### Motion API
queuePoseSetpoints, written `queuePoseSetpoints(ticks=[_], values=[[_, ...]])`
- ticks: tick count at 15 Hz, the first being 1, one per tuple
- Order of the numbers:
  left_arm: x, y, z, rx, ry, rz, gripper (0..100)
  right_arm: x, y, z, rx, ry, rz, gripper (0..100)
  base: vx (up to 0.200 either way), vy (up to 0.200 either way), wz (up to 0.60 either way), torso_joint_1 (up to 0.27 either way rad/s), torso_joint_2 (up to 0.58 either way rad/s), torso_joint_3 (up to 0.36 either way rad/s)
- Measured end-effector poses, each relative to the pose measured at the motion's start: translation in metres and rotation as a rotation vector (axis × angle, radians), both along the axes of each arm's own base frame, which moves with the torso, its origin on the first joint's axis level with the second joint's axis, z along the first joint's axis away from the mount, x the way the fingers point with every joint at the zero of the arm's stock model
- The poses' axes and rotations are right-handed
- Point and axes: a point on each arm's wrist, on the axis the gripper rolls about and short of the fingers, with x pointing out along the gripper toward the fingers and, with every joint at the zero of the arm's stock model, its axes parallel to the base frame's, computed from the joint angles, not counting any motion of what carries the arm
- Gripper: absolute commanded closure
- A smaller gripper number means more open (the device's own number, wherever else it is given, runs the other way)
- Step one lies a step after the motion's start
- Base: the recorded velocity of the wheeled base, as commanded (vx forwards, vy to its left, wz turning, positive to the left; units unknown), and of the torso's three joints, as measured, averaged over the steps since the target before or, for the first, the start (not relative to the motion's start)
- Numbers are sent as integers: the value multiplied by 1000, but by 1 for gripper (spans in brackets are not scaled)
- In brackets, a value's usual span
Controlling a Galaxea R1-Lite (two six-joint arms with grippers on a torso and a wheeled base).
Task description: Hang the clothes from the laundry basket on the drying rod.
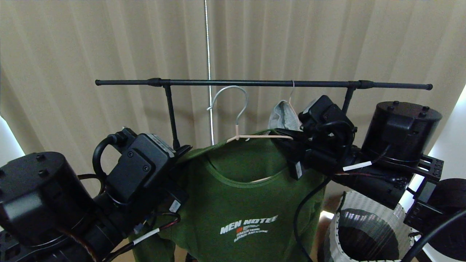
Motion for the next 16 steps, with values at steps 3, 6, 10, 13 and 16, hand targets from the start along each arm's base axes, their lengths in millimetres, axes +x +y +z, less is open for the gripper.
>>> queuePoseSetpoints(ticks=[3, 6, 10, 13, 16], values=[[-1, 1, -2, 3, 5, 4, 100, -1, -1, 0, 1, 0, -2, 100, 0, 0, 0, 0, 0, 0], [-3, 4, -5, 7, 16, 11, 0, -4, -5, -2, -2, 4, -19, 100, 0, 0, 0, 0, 0, 0], [-10, 9, -8, -11, 40, -29, 0, -6, -17, 0, 0, 0, -54, 100, 0, 0, 0, 0, 0, 0], [-19, 17, -8, -82, 74, -98, 0, -6, -42, 5, 11, -12, -132, 100, 0, 0, 0, 0, 0, 0], [-25, 31, -9, -119, 89, -67, 0, -16, -65, 10, 25, -28, -188, 100, 0, 0, 0, 0, 0, 0]])
